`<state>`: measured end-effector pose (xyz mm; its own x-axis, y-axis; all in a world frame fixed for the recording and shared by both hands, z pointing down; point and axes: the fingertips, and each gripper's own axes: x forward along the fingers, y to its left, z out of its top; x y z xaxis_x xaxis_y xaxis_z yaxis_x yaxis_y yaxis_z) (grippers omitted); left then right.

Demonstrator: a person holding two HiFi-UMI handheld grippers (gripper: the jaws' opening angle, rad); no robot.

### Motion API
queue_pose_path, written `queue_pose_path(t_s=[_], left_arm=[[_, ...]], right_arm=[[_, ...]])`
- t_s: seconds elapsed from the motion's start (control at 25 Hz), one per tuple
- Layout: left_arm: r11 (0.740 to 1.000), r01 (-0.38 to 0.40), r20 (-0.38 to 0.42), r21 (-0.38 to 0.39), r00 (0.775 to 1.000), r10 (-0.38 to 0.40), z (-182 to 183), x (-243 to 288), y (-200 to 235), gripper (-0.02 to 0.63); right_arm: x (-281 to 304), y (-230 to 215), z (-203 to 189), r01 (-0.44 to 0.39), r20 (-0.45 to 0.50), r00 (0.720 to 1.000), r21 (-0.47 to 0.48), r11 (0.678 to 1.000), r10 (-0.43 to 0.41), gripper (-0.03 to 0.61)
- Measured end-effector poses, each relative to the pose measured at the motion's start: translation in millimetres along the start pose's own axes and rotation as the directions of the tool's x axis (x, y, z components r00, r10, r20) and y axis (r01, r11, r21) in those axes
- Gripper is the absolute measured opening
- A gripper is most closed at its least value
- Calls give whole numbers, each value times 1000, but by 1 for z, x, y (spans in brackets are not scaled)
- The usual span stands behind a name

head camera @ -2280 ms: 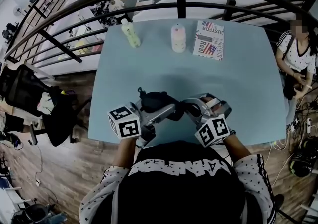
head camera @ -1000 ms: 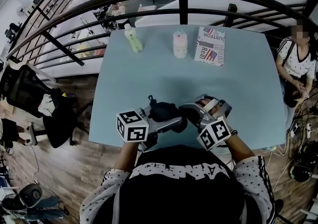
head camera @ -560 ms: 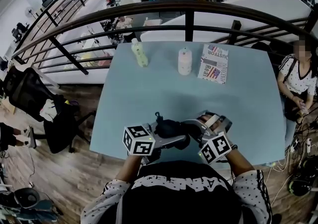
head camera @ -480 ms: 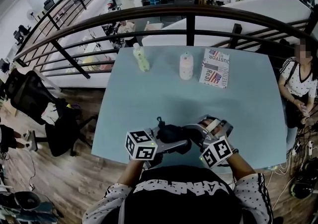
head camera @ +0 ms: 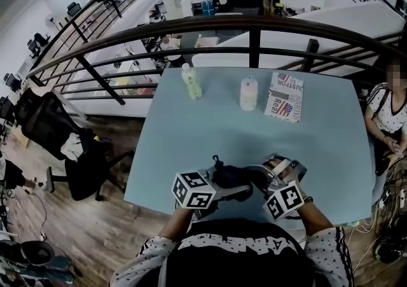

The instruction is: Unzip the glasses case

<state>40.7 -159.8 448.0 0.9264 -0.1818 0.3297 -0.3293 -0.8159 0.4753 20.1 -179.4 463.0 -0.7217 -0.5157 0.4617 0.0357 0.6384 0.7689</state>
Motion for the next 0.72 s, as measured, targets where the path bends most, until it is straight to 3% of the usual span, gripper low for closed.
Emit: queue_pose_path(t_s=[0.16, 0.36, 0.72], left_arm=[[1000, -6, 11, -10, 1000, 6, 6, 5, 7, 0], [1000, 8, -49, -12, 999, -8, -7, 12, 4, 0], [1000, 15, -78, -7, 997, -16, -14, 14, 1, 0]], right_arm=[[3, -13, -5, 31, -7, 999, -45, 999, -31, 7], [3, -12, 0, 35, 33, 999, 0, 999, -35, 6], [4, -18, 6, 46, 35, 998, -31, 998, -45, 7]])
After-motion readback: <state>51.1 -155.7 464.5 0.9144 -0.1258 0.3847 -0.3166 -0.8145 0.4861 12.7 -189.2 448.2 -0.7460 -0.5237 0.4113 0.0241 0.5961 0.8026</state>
